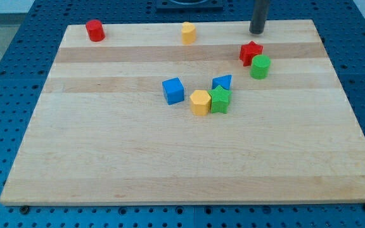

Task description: Slide the red star top left of the green circle

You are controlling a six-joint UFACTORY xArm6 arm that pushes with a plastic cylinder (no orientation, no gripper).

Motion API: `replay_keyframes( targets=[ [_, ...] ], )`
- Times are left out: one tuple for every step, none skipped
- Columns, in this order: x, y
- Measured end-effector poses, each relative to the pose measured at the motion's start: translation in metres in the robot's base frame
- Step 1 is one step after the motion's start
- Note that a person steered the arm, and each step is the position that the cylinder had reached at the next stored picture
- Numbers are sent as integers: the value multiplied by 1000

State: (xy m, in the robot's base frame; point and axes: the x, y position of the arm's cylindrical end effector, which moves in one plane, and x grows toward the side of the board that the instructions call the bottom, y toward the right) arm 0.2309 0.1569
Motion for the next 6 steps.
replay_keyframes(
  targets=[
    [16, 10],
    [31, 10],
    [44, 5],
    [63, -10],
    [73, -41],
    [83, -72]
  ],
)
